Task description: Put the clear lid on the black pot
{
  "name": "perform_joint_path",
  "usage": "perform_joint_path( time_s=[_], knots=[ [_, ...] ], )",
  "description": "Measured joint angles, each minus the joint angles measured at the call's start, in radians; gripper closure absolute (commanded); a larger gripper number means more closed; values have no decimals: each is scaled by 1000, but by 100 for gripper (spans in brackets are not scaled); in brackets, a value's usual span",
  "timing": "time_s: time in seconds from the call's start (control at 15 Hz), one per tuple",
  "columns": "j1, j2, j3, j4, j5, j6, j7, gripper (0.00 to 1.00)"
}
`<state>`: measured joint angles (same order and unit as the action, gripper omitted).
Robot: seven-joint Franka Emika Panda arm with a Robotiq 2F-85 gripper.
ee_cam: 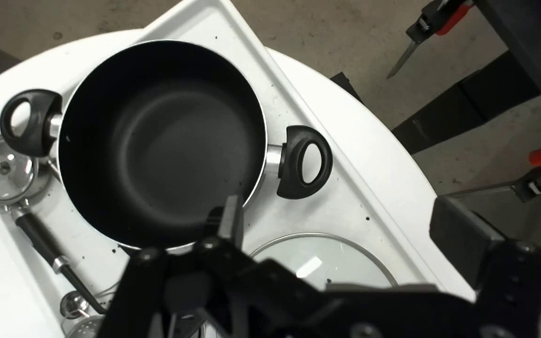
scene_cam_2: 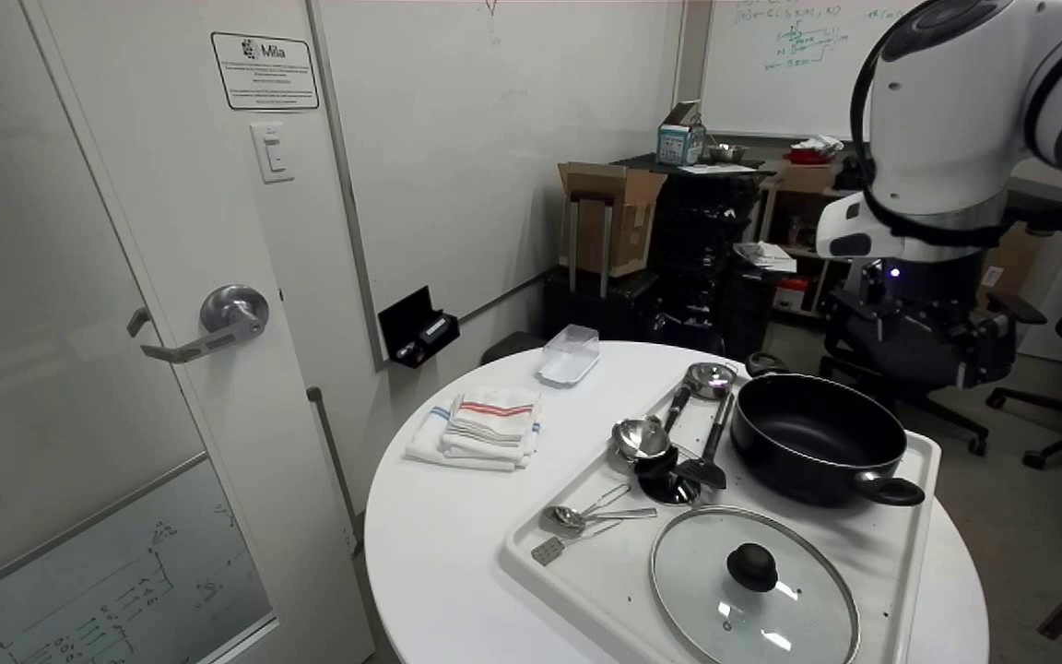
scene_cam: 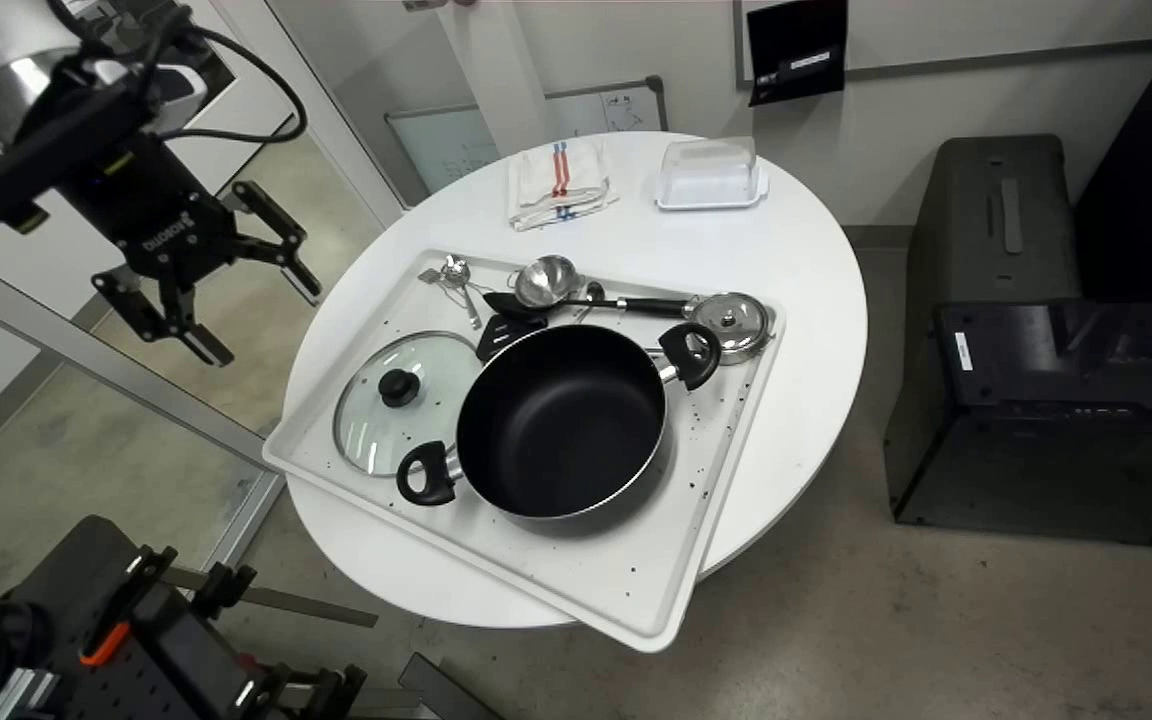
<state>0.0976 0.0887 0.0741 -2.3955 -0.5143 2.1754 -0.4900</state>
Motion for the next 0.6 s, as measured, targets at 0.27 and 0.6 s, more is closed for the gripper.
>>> perform_joint_path(
  time_s=[0.27,0.6],
  knots=[
    [13,134,19,47,-88,40,2,0],
    [18,273,30,94,-125,85,0,0]
  ],
)
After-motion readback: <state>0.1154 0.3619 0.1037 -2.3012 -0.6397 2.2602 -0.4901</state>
